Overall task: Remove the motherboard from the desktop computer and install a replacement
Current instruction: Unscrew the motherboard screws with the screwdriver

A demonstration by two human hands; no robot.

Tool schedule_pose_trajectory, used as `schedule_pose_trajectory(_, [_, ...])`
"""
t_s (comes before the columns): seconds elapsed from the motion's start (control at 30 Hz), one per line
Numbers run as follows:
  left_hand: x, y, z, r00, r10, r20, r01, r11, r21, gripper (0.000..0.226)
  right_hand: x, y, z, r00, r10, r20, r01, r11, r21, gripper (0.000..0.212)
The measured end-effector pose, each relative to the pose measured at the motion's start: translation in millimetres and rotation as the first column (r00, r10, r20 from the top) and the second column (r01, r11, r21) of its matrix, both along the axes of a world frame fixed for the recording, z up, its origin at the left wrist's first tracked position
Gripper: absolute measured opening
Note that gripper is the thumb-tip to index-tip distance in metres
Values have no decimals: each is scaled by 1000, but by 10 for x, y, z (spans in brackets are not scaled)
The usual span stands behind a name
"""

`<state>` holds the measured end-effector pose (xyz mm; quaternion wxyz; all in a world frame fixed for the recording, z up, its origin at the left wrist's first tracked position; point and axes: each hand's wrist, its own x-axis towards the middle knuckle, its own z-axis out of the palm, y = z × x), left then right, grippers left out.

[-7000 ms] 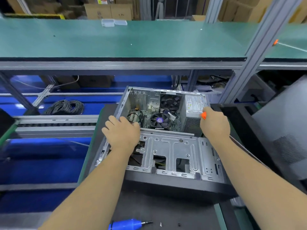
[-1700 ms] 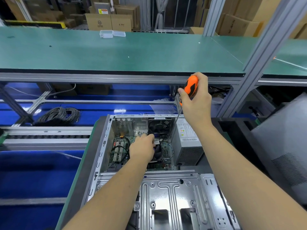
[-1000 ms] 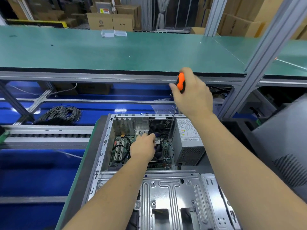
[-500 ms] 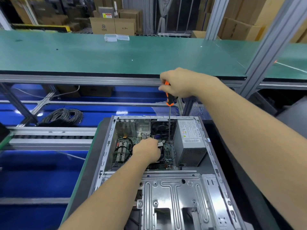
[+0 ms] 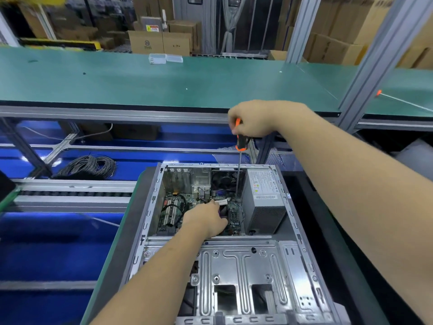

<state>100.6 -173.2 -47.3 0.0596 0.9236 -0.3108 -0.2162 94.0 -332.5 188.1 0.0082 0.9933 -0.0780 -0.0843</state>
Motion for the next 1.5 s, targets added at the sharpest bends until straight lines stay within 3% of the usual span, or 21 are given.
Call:
schedule_pose_trajectory(0.07, [8, -9, -11, 1000, -6, 7, 6, 1000, 17, 54, -51, 9, 38, 999, -11, -38, 13, 999, 49, 22])
schedule_pose_trajectory(0.17, [16, -17, -12, 1000, -19, 0, 19, 999, 36, 67, -55, 27, 47, 997, -74, 38, 77, 994, -72, 39])
schedule_pose_trajectory(0.27, [16, -18, -7, 1000, -21, 9, 21, 1000, 23, 62, -42, 42, 54, 999, -30, -37, 31, 999, 23, 12])
schedule_pose_trajectory(0.4, [9, -19, -1, 1000, -20, 17, 20, 999, 25, 61, -48, 17, 68, 996, -87, 13, 87, 995, -50, 40])
schedule_pose_trajectory(0.5, [11, -19, -5, 999, -25, 25, 24, 999, 21, 61, -70, -1, 42, 999, -42, -10, 43, 999, 21, 18])
schedule_pose_trajectory(0.63, [13, -25, 1, 1000, -21, 21, 21, 999, 29, 65, -84, 12, 70, 996, -94, 12, 94, 989, -118, 42])
schedule_pose_trajectory(0.7, [14, -24, -7, 1000, -12, 19, 12, 1000, 28, 66, -63, 22, 69, 998, -47, -33, 46, 998, -35, 18])
schedule_pose_trajectory(0.73, [16, -24, -8, 1000, -10, 20, 10, 1000, 26, 66, -74, 31, 78, 998, -35, -60, 36, 999, 17, 16])
schedule_pose_trajectory(0.87, [16, -27, -6, 1000, -12, 18, 11, 1000, 25, 67, -85, 29, 116, 994, -106, -19, 104, 991, -86, 39])
schedule_pose_trajectory(0.93, [20, -33, -11, 1000, -11, 18, 10, 1000, 24, 65, -62, -2, 100, 996, -85, -36, 84, 996, -28, 15])
schedule_pose_trajectory(0.97, [22, -35, -15, 1000, -11, 19, 10, 1000, 23, 63, -66, -16, 99, 994, -88, -60, 89, 996, 13, 14])
schedule_pose_trajectory(1.1, [19, -35, -21, 1000, -5, 24, 5, 999, 34, 63, -69, -65, 104, 986, -162, -37, 163, 987, 9, 43])
schedule_pose_trajectory(1.2, [24, -38, -31, 1000, -10, 24, 9, 999, 37, 65, -67, -69, 115, 995, -82, -56, 86, 993, 79, 18])
schedule_pose_trajectory(1.33, [36, -34, -44, 1000, -10, 20, 9, 999, 38, 70, -95, -39, 155, 988, -143, -60, 133, 981, -140, 50])
schedule_pose_trajectory(1.43, [40, -37, -46, 1000, -7, 17, 6, 999, 42, 71, -71, -71, 116, 996, -65, -53, 64, 998, -21, 18])
schedule_pose_trajectory(1.5, [42, -36, -44, 1000, -7, 13, 6, 999, 43, 70, -89, -81, 112, 995, -74, -72, 78, 996, 49, 25])
